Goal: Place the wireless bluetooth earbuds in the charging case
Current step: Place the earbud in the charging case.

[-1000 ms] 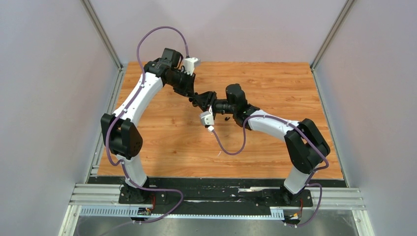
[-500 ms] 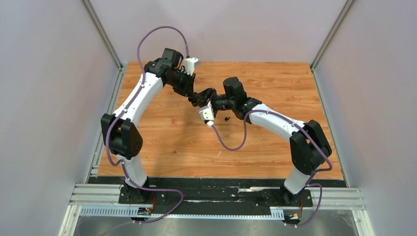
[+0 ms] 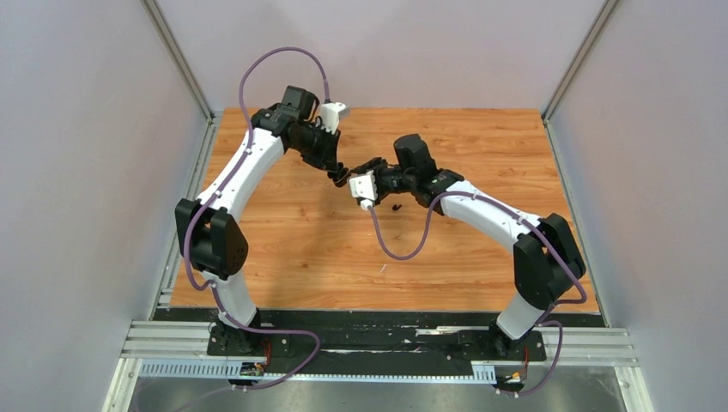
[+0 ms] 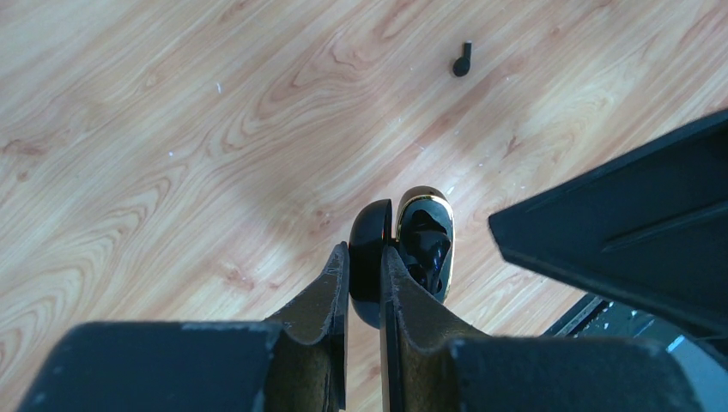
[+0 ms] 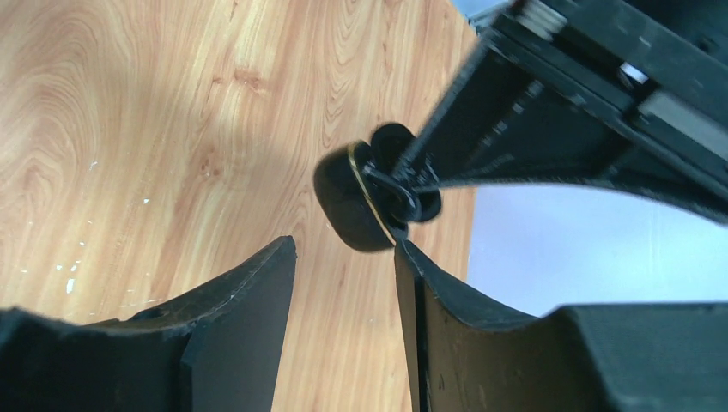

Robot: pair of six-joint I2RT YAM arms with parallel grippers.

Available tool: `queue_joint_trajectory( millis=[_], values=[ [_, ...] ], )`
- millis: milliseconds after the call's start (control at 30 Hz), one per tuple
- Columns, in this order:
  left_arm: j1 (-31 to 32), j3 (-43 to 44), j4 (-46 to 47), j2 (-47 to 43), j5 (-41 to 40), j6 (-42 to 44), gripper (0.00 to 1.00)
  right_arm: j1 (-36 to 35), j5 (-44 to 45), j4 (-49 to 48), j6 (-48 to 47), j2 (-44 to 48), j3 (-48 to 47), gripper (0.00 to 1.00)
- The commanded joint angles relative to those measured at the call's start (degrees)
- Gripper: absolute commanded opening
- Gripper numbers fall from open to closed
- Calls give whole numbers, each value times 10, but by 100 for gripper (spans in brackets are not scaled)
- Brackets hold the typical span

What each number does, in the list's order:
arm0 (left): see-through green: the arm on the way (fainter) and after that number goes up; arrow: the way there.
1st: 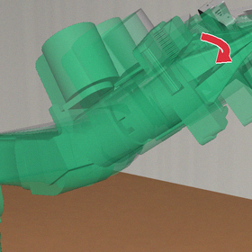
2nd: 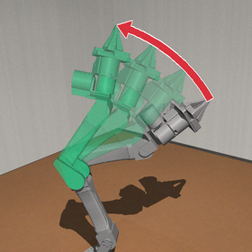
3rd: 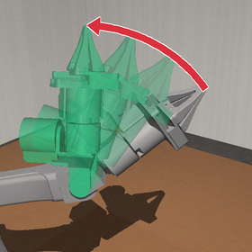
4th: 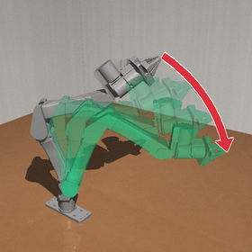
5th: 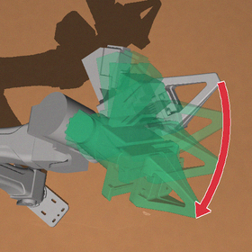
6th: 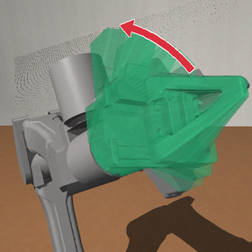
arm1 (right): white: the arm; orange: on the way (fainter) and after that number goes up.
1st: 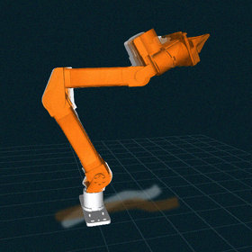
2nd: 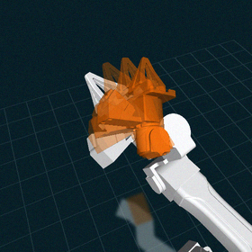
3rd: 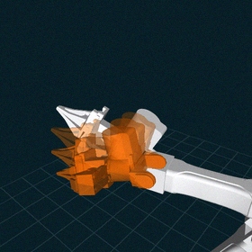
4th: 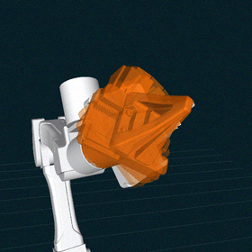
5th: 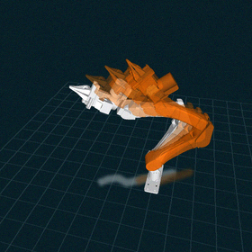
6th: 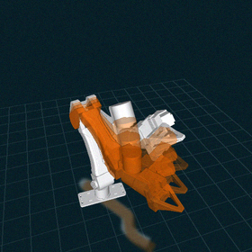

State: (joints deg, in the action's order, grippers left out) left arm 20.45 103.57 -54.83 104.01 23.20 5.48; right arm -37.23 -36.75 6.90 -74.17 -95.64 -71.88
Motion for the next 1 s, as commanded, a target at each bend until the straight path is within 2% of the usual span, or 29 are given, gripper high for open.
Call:
queue_joint_trajectory(
  millis=[0, 200, 300, 400, 767, 967],
  values=[
    [-1, -22, 23, -35, 0, 22, 0, 15, 7, 1, 123, 36, -23, 49],
    [-1, -37, 23, -37, 8, 40, 0, 50, -41, 36, 276, 6, -97, 40],
    [0, -50, 27, -45, 32, 50, 0, 56, -80, 89, 280, -13, -126, 33],
    [1, -71, 39, -56, 50, 57, 0, 56, -116, 131, 257, -27, -137, 31],
    [13, -88, 45, -74, 68, 88, 0, 35, -136, 167, 211, -52, -148, 34],
    [25, -89, 39, -77, 49, 99, 0, 30, -135, 168, 206, -62, -161, 35]
  ],
)
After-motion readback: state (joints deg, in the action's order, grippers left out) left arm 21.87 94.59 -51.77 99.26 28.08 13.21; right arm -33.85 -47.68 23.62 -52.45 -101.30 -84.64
